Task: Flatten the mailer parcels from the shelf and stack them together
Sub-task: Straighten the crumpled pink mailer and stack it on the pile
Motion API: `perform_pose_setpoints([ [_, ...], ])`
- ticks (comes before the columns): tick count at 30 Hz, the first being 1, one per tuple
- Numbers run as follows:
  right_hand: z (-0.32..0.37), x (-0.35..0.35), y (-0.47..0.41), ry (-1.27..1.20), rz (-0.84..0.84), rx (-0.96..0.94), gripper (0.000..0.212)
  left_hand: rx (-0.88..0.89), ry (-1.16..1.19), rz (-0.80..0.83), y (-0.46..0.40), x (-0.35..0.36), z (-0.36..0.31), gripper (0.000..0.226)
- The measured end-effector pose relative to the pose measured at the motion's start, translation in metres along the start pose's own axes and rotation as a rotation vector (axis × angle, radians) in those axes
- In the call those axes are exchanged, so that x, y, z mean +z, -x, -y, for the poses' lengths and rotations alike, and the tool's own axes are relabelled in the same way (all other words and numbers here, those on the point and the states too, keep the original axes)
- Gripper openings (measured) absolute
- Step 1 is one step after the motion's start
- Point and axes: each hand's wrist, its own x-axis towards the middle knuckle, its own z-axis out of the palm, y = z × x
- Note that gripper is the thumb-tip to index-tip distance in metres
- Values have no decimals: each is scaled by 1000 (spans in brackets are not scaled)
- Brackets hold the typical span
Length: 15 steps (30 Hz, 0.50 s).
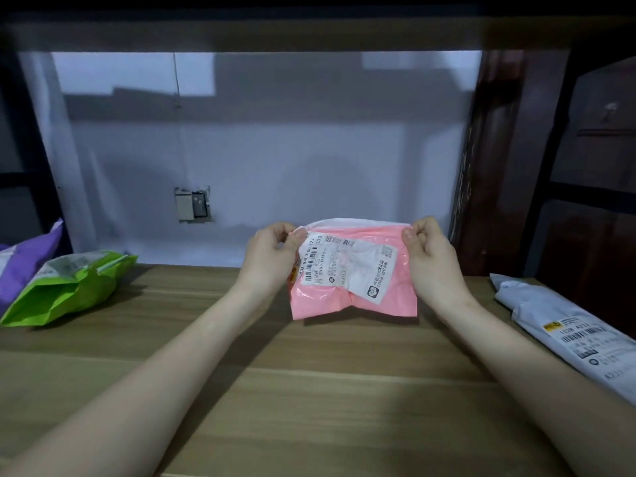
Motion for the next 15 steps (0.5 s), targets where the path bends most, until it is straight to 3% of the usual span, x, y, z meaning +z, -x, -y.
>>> perform_pose_setpoints([
  [3,-1,-1,0,-80,50,101,20,-31,53,-4,0,-1,4,22],
  [6,3,-3,0,-217,250,326,28,-59,136,-41,-3,-5,6,23],
  [9,2,5,4,-200,308,233,19,-169,285,-28,0,-2,2,20],
  [12,0,7,6,-244,227,156,15,-441,377,149,5,-1,2,55],
  [15,0,6,7,-248,208,148,14,-376,205,169,10,5,4,35],
])
